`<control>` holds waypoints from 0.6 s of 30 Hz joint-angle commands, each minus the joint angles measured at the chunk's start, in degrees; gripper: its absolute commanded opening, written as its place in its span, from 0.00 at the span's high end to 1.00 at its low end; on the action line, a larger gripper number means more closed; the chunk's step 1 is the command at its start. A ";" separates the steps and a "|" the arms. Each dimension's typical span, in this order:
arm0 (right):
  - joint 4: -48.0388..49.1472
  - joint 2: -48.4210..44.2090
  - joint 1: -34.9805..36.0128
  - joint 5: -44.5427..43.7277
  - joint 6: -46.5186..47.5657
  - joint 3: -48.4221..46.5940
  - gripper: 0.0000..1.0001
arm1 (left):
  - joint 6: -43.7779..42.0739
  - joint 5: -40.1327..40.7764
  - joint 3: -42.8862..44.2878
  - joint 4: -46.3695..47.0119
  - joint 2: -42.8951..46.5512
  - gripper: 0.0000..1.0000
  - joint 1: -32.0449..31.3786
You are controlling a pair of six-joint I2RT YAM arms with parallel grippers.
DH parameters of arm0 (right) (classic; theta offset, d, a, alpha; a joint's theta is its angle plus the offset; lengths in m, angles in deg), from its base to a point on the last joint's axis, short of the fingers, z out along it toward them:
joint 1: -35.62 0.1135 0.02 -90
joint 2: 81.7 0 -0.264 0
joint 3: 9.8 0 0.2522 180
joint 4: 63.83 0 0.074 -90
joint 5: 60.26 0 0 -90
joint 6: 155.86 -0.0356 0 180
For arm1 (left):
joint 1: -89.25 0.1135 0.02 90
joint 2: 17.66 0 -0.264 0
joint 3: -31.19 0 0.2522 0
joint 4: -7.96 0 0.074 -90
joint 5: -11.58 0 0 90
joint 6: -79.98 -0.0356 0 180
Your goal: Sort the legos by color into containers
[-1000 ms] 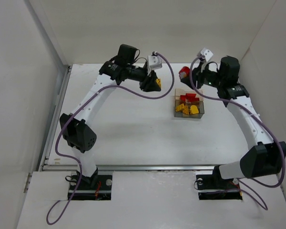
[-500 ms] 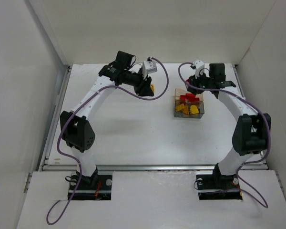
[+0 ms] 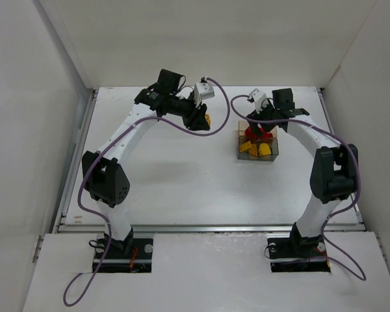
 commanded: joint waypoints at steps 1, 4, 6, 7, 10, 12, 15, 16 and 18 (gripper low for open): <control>0.19 -0.87 1.89 -2.84 1.95 -0.68 0.19 | 0.50 -0.70 2.03 0.96 3.35 1.00 -0.06; 0.81 -2.44 1.90 -2.84 1.35 -0.15 0.08 | 0.50 -0.70 2.03 0.96 3.35 1.00 -0.06; 2.73 -4.90 1.90 -2.84 -1.27 -0.15 0.08 | 0.50 -0.70 2.03 0.96 3.35 1.00 -0.06; 3.70 -6.05 1.90 -2.06 -2.60 0.46 0.08 | 0.50 -0.70 2.03 0.96 3.35 1.00 -0.06; 10.87 -13.33 1.28 -1.09 -8.49 2.92 0.06 | 0.50 -1.22 2.65 0.96 3.35 1.00 -0.06; 14.42 -17.46 1.28 2.50 -10.17 5.55 0.03 | 0.50 -1.23 3.34 1.48 3.35 1.00 -0.06; 14.52 -22.05 2.86 9.70 -9.65 4.87 0.03 | 0.50 -1.84 3.96 1.49 3.35 1.00 -0.06; 13.82 -23.45 2.87 12.68 -9.64 4.86 0.03 | -0.11 -2.54 5.27 1.49 2.83 1.00 -0.06; 13.82 -24.08 3.39 23.45 -9.64 4.25 0.06 | -1.51 -2.54 6.07 1.49 2.82 1.00 -0.06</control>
